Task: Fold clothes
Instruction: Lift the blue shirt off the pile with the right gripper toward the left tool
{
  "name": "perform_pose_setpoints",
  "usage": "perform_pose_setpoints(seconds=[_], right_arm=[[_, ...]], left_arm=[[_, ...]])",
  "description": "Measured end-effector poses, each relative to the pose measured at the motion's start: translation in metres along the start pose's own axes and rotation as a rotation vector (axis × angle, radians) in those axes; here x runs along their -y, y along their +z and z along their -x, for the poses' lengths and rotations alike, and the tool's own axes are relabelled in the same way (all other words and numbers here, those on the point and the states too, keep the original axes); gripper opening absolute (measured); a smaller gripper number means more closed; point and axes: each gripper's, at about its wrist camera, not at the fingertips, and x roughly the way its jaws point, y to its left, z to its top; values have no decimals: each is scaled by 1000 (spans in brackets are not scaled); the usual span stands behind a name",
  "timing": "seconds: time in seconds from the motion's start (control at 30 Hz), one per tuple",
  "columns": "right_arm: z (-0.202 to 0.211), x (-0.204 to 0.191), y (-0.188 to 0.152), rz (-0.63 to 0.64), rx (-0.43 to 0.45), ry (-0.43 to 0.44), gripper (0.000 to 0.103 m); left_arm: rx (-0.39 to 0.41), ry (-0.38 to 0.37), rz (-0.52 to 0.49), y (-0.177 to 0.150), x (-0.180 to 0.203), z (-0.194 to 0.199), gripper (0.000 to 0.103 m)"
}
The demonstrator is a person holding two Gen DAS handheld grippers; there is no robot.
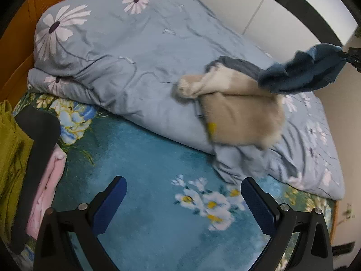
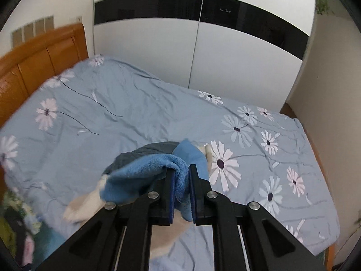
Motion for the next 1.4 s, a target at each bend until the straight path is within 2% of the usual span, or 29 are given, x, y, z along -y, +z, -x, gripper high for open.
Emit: perform_pose_setpoints(seconds=[0.1,0.23,0.47,0.57,0.67,0.83,0.93,1.0,1.03,1.2,1.23,1.27,1.4], right_arm=[[49,-7,-17,3,7,48,11],[109,-18,-41,19,12,105,11],[199,-36,-85,28,22,203,11],[227,-43,-101,29,30,249,11],[251,-50,-114,40,35,287,11],[292,-58,-133,62,60,322,11],[310,-56,-137,52,70,340,11],[320,-55,-139,57,79,332,11],[322,-54,-141,58,77,324,11],[326,-44,-151,42,45,277,11],[324,-40,-154,33,34,264,11],[322,-36,-158,23,21,252,11],[312,-15,-177,-26,-42,203,11]], left_arm=[[20,-25,-34,-9,15,25,103],[19,-95,-106,-29,43,53,102],[42,-223,-309,-82,99,94,102],[56,-250,-341,-89,101,102,94],[54,-309,-266,-83,83,107,89],[95,-310,-191,-51,51,109,89],[85,-308,-231,-39,53,105,89],[72,-309,-274,-36,63,98,84],[63,-311,-287,-35,68,94,78],[-9,-375,-231,-40,75,73,37],[-7,-368,-228,-41,76,73,20],[-6,-361,-226,-42,77,72,8],[2,-333,-216,-46,81,71,3]])
